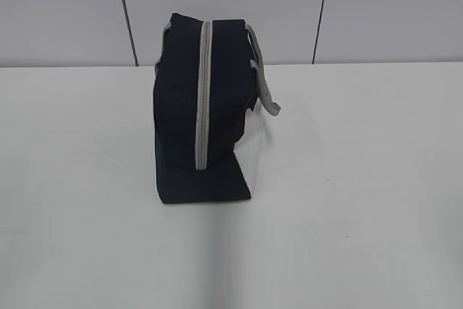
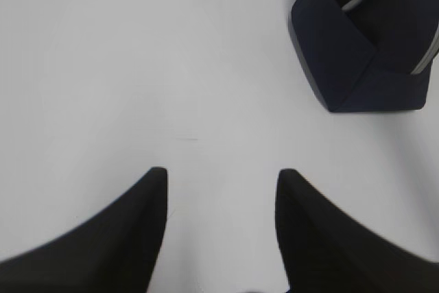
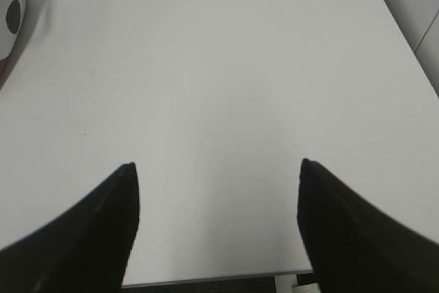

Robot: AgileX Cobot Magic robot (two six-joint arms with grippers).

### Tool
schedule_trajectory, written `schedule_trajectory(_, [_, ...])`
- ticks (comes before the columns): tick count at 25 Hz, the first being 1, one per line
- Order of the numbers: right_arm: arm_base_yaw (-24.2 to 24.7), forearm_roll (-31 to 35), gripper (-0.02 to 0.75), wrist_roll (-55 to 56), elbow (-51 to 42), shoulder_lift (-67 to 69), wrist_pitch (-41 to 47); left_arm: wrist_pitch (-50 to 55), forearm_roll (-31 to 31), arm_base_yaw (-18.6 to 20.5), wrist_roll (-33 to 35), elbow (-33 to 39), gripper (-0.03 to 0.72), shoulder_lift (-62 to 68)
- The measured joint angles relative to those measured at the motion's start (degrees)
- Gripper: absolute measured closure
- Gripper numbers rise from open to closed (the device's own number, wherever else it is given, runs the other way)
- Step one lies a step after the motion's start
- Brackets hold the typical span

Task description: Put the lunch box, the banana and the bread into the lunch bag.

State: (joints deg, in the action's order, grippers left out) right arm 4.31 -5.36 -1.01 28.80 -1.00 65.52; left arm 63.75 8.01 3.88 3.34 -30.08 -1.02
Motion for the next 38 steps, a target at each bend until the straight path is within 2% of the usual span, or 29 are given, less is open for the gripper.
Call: schedule_trajectory(38, [0.08, -0.03, 0.206, -0.08, 0.0, -0.09, 0.0, 0.0, 0.02, 0.0, 0.0, 0.0, 0.318, -0.01])
